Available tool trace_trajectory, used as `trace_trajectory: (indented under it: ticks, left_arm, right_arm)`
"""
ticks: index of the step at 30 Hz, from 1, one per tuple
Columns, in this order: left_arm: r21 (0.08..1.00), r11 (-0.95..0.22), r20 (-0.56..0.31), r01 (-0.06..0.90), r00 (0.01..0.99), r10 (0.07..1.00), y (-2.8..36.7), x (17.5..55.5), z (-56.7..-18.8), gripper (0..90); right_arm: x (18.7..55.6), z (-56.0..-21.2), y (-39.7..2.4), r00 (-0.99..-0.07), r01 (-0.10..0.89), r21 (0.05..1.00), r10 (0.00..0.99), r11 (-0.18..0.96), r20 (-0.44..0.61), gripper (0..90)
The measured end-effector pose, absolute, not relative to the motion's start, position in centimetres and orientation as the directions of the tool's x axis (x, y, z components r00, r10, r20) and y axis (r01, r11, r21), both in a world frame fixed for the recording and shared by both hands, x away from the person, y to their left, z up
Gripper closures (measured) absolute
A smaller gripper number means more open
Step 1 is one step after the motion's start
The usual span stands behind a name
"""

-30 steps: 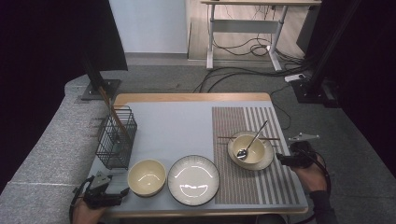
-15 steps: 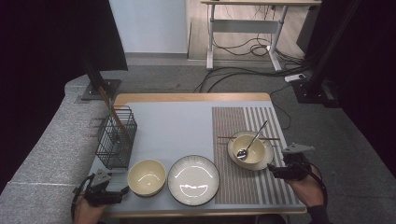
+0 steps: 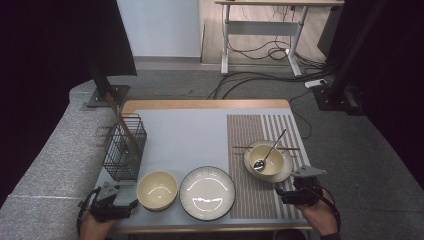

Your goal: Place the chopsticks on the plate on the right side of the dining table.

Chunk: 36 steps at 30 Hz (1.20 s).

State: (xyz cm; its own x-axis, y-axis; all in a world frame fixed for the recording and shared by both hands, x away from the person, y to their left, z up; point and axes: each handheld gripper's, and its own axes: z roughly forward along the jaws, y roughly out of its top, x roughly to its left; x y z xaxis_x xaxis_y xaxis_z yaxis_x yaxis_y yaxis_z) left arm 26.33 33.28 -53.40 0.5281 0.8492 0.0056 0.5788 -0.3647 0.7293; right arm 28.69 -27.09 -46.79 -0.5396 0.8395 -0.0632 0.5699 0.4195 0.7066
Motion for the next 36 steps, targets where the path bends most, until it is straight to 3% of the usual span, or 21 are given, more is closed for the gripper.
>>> trace_trajectory:
  ticks: [20, 36]
  left_arm:
    - [0.734, -0.36, 0.007, 0.575, 0.525, 0.851, 33.3, 26.2, -53.4, 6.9]
    - [0.736, -0.36, 0.006, 0.574, 0.525, 0.851, 33.3, 26.2, -53.5, 7.0]
  right_arm:
    - [30.3, -42.9, -20.1, -0.728, 0.439, 0.737, 0.684, 0.514, -0.043, 12.1]
    - [33.3, -40.6, -14.7, -0.809, 0.369, 0.734, 0.586, 0.57, -0.049, 11.0]
